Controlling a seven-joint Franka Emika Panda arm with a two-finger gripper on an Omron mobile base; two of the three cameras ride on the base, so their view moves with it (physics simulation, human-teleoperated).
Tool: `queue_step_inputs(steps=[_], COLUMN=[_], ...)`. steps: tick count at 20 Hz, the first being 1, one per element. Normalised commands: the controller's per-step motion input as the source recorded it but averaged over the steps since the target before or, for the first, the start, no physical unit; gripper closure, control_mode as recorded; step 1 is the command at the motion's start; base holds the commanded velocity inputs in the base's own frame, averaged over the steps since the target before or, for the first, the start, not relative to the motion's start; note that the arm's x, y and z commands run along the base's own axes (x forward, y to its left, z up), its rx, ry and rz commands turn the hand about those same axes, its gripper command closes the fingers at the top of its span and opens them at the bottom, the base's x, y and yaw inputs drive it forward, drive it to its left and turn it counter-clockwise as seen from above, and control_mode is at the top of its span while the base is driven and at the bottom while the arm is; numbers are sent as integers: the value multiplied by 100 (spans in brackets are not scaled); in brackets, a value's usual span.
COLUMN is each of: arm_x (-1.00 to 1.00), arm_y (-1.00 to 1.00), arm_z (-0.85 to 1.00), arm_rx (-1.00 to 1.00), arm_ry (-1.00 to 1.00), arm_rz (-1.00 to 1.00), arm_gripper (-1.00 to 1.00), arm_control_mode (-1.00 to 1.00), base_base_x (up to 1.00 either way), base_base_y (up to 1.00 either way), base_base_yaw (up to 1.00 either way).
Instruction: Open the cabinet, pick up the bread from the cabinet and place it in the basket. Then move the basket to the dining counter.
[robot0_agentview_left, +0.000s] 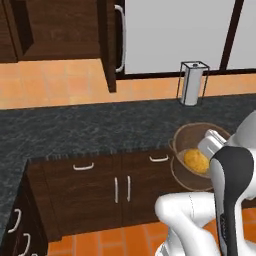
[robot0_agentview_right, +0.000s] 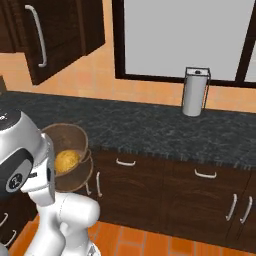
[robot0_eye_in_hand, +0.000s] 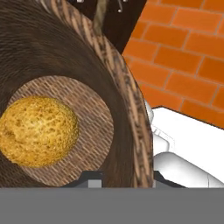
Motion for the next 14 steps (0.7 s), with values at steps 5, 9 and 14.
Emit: queue_step_inputs(steps=[5, 9, 14], arm_x=[0, 0, 0], arm_y=[0, 0, 0], arm_z=[0, 0, 0], arm_rx=[0, 0, 0], arm_ry=[0, 0, 0], arm_rz=[0, 0, 0], arm_gripper=[100, 100, 100], arm_control_mode=[100, 100, 100], base_base_x=[-14, 0, 0], base_base_y=[-44, -12, 1], base_base_yaw=[-31, -86, -98])
